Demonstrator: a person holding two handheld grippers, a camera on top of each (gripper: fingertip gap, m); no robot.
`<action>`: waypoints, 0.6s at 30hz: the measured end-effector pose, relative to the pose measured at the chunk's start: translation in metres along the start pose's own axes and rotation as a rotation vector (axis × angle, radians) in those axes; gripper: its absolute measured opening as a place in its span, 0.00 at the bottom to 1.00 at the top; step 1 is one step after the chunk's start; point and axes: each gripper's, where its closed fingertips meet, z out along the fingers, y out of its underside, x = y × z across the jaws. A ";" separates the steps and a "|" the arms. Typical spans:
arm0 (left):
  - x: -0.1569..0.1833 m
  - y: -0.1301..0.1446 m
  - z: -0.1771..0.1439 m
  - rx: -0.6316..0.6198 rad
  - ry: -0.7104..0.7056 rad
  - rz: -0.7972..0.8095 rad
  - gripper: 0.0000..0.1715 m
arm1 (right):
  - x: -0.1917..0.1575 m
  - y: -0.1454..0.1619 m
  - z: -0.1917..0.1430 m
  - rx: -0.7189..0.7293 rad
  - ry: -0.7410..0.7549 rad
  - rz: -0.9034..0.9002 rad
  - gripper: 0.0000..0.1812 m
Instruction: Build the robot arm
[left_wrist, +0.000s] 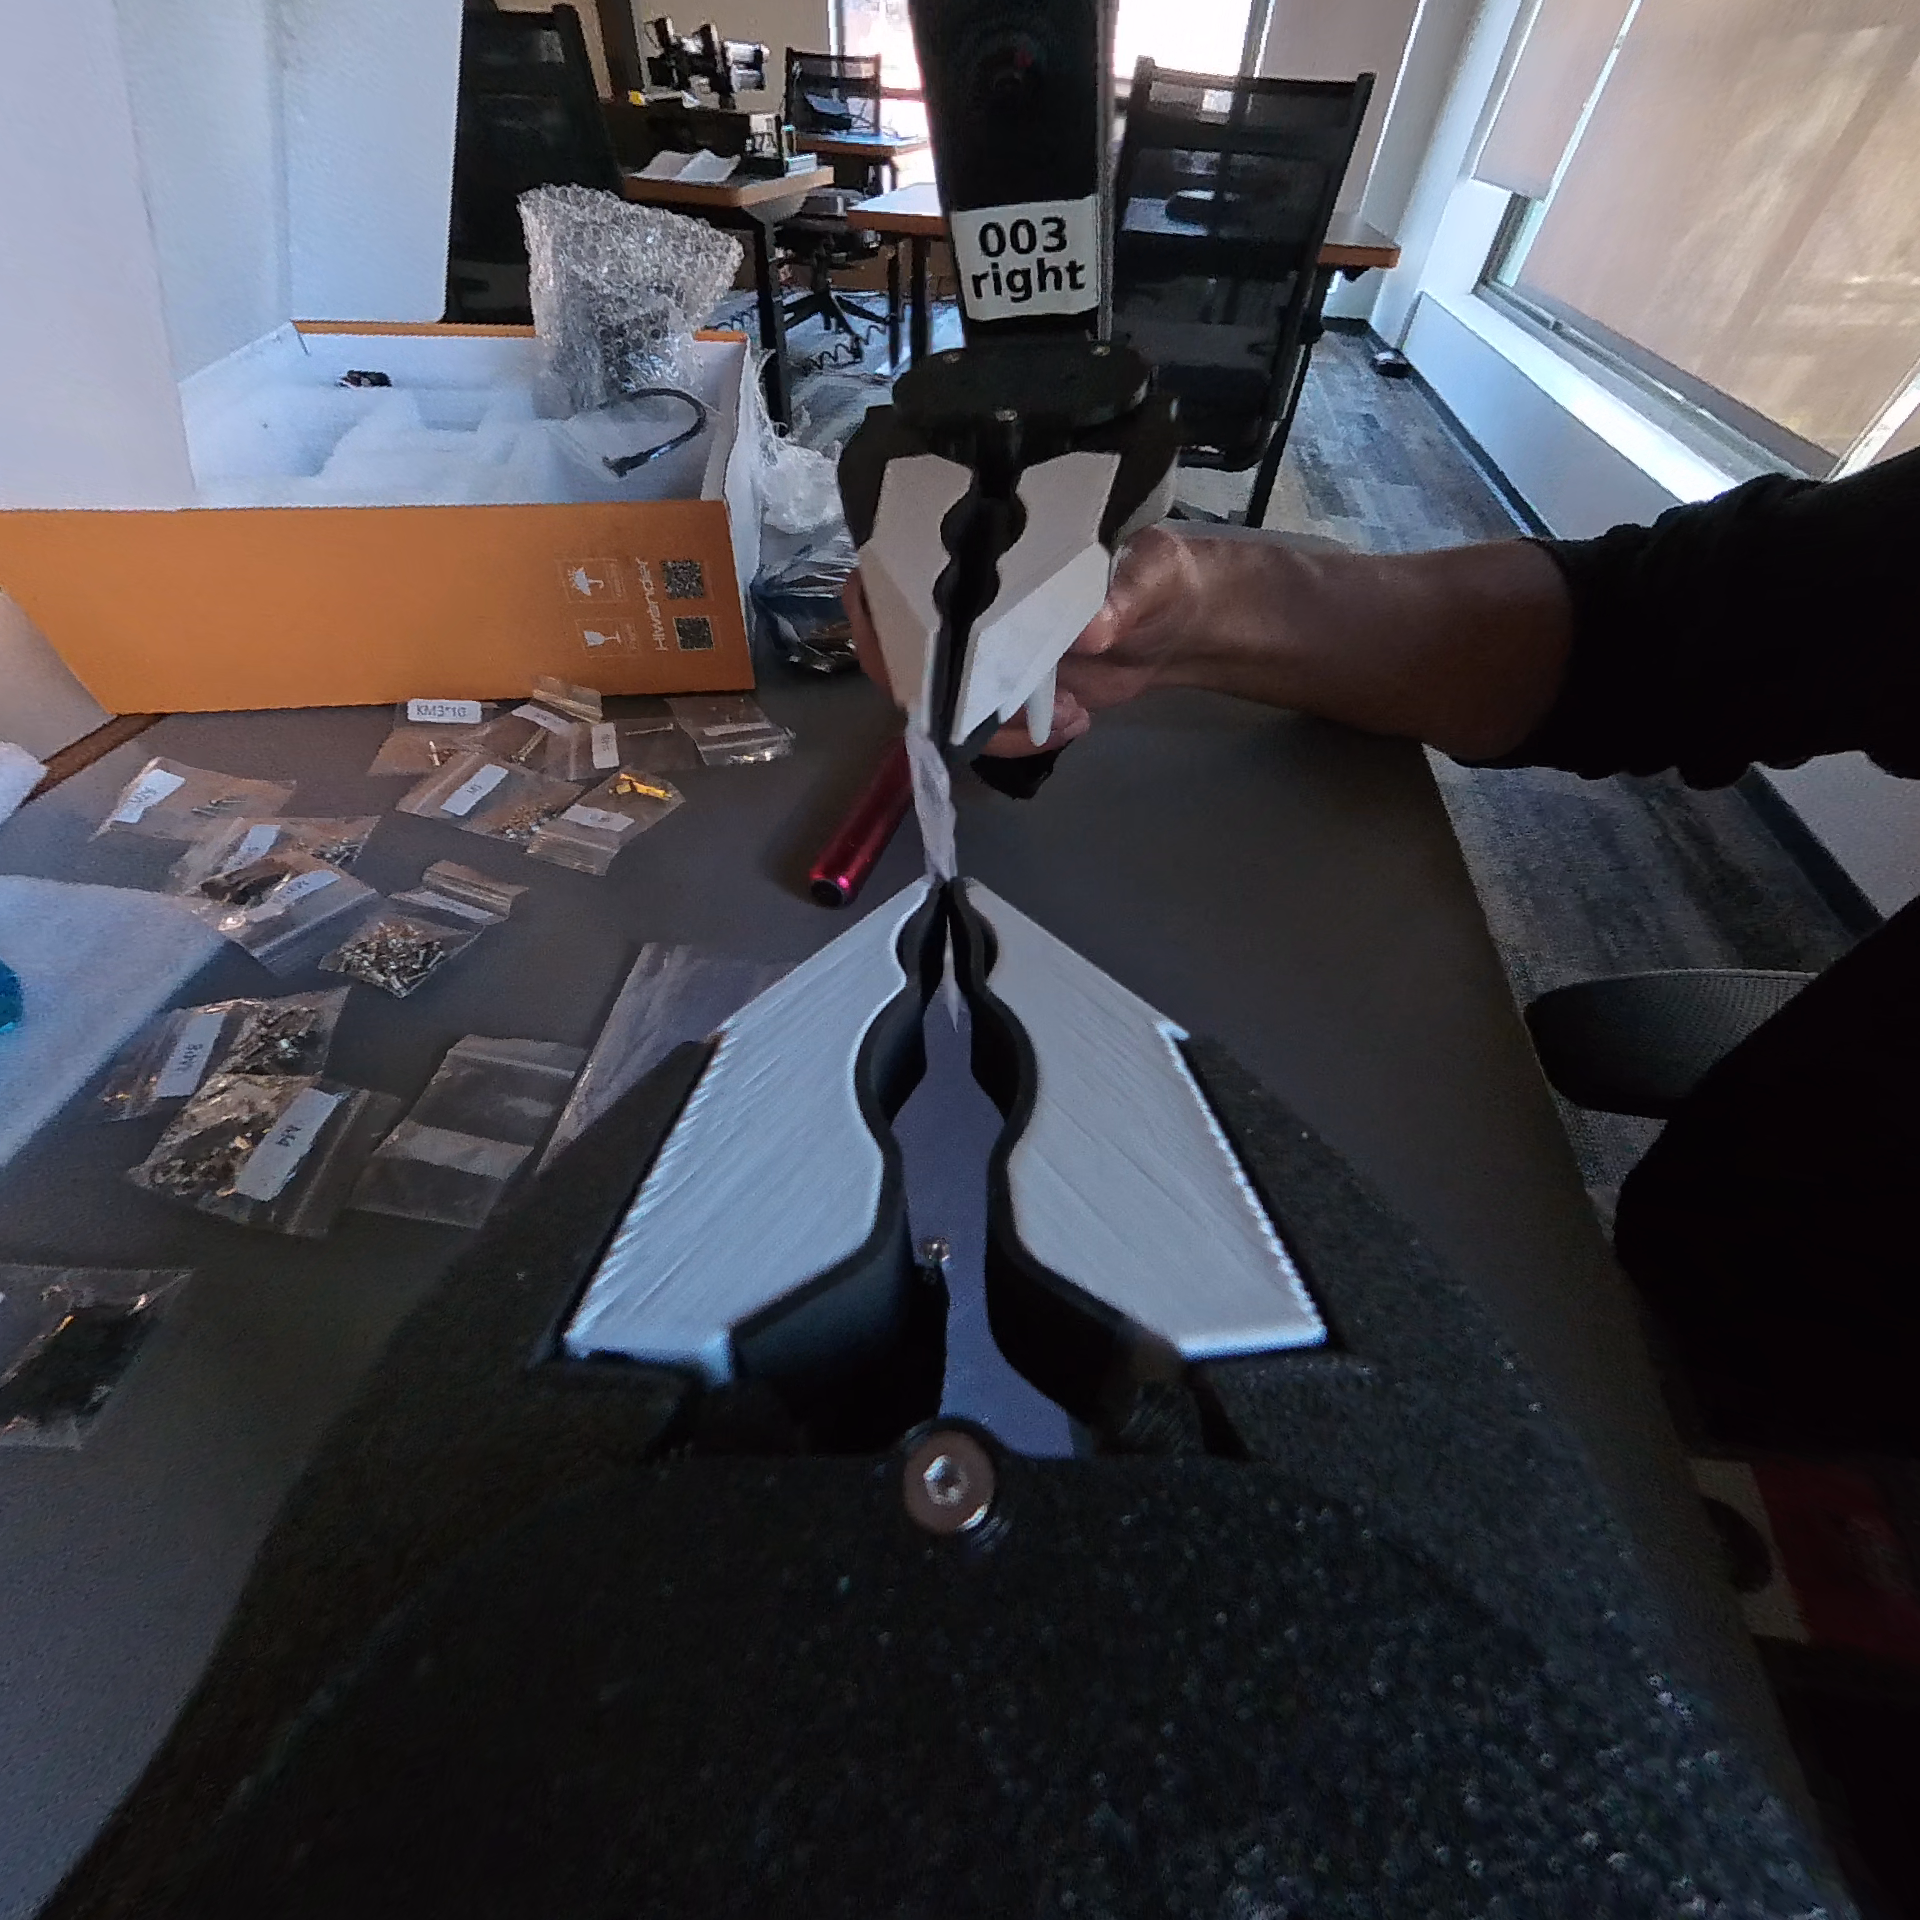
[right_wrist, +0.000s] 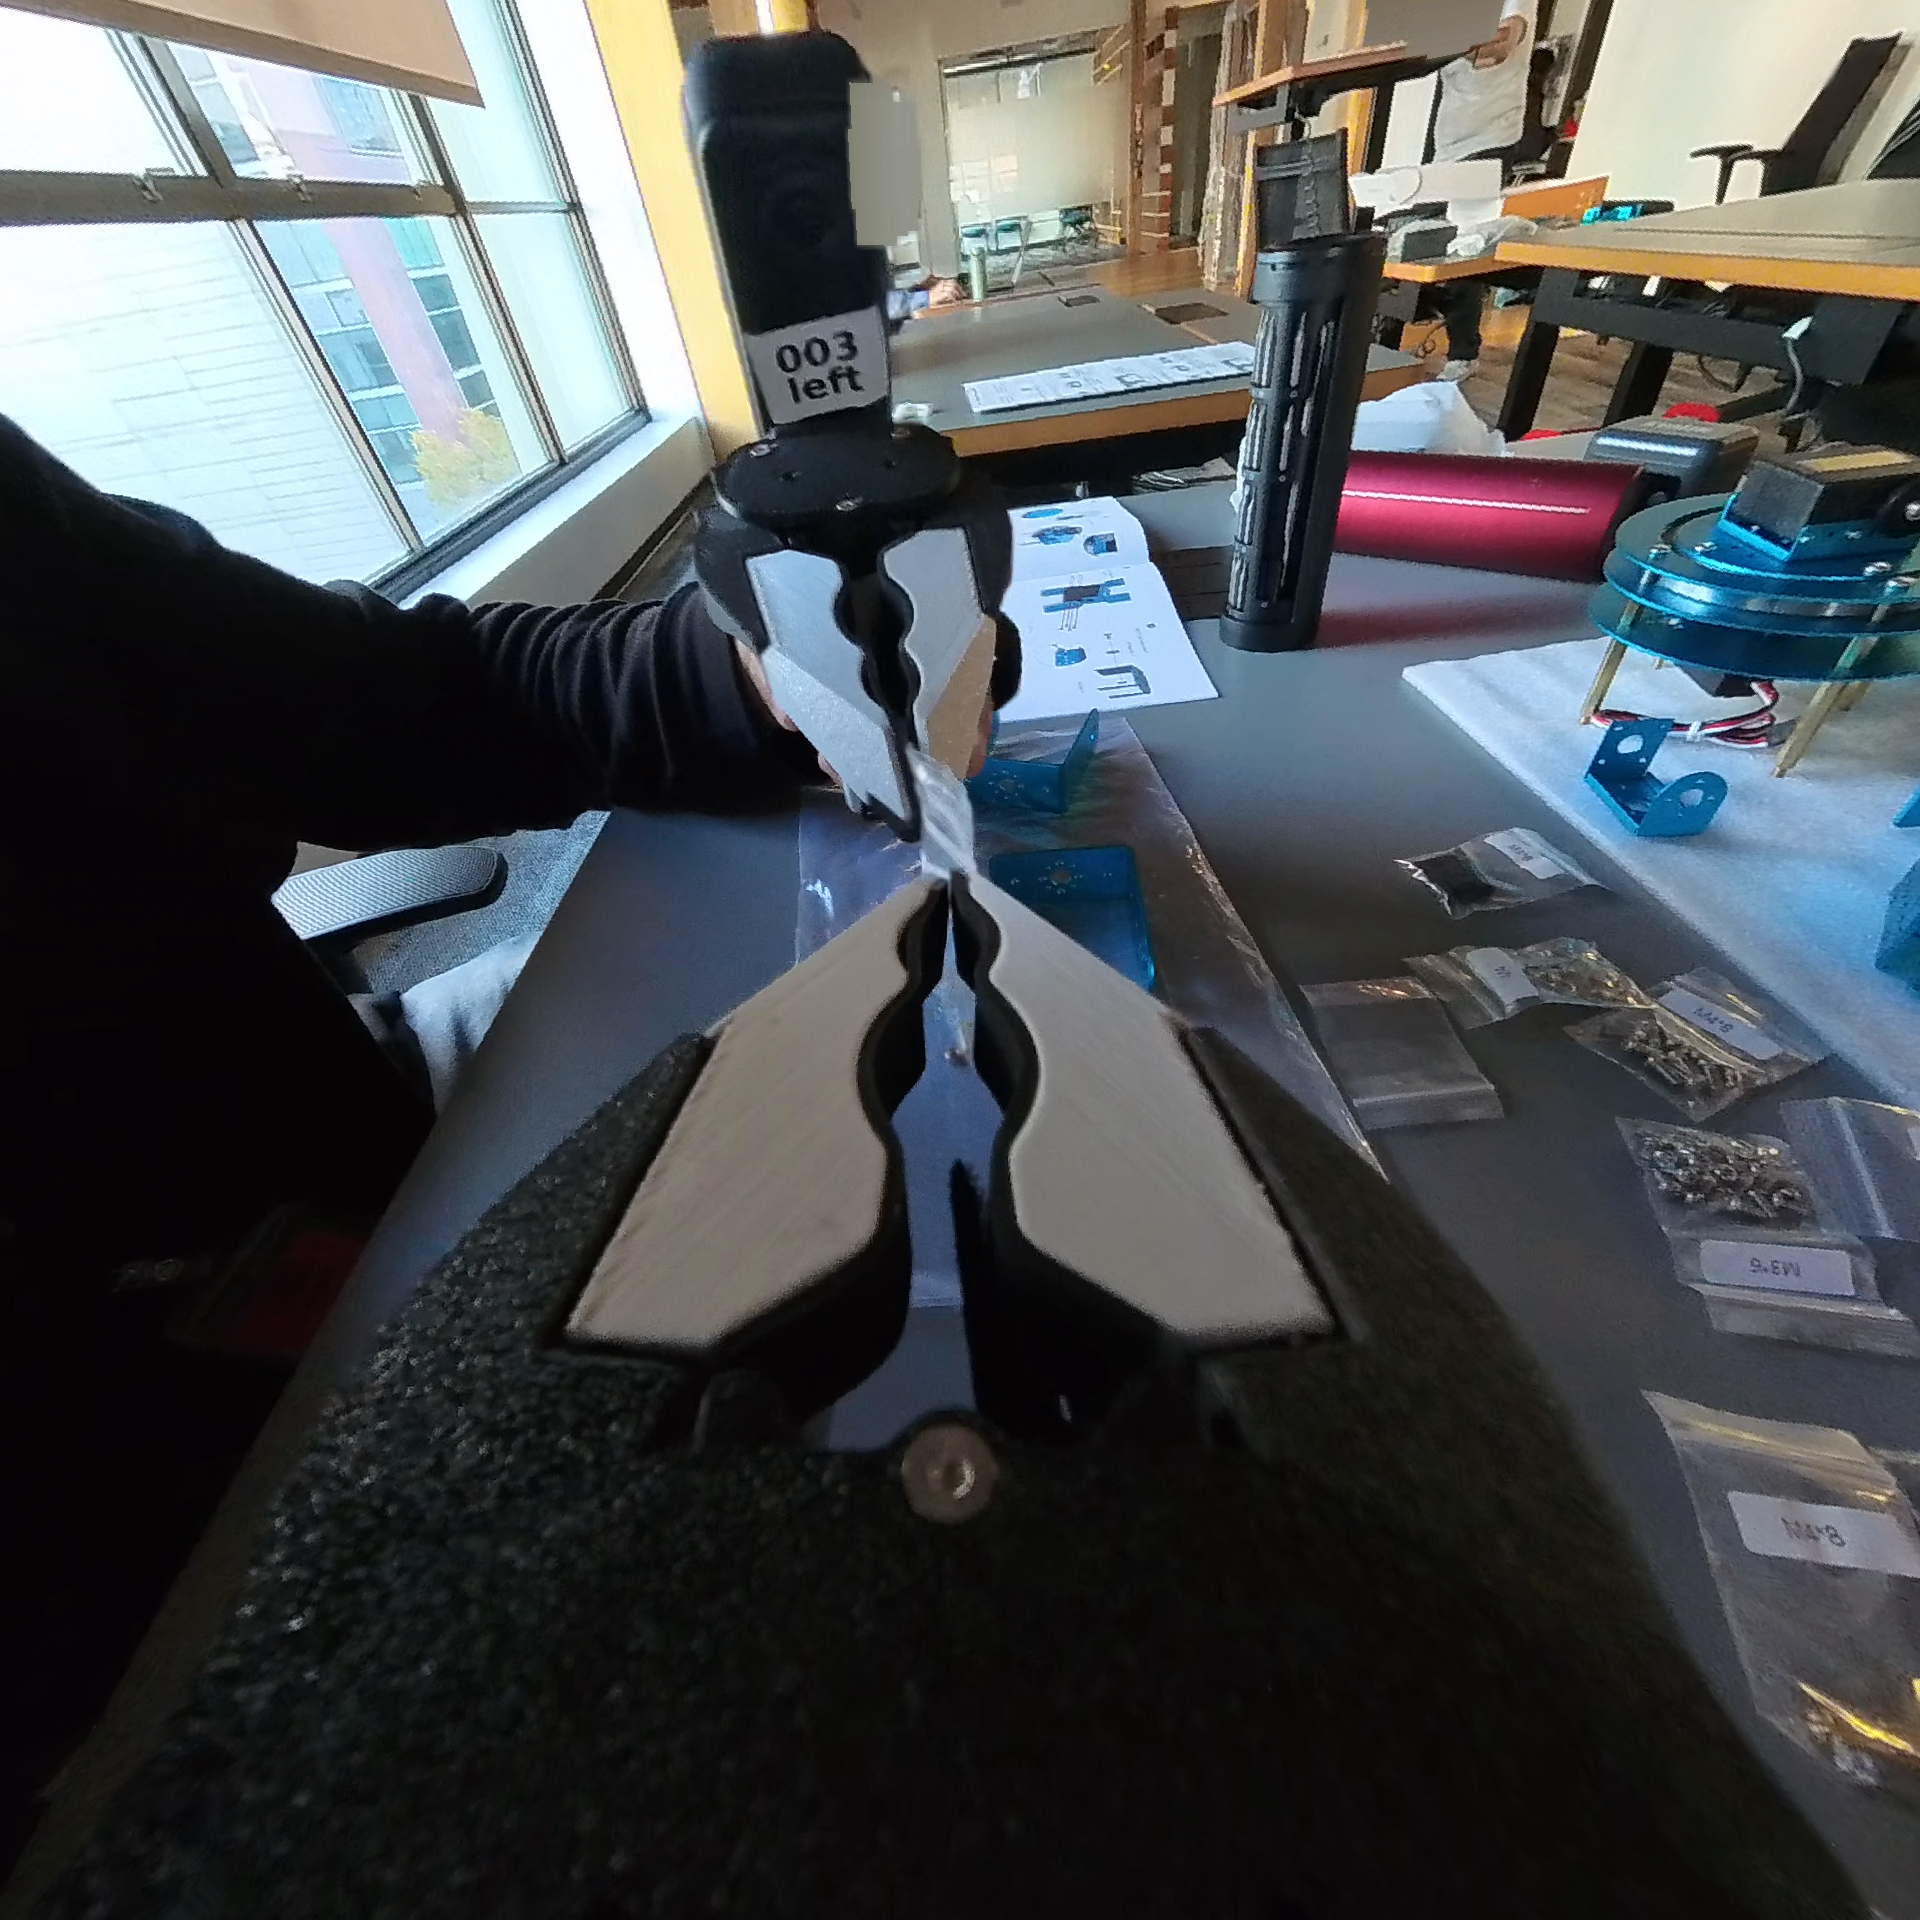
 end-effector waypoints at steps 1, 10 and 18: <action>0.001 -0.001 0.000 0.004 0.003 -0.004 0.00 | 0.002 0.001 0.000 -0.002 0.012 0.002 0.01; -0.003 0.001 0.000 0.001 -0.007 -0.015 0.00 | -0.004 0.002 0.003 -0.011 -0.014 -0.005 0.00; -0.001 0.004 0.006 -0.016 -0.010 -0.003 0.00 | -0.006 0.006 0.010 -0.028 -0.022 0.005 0.00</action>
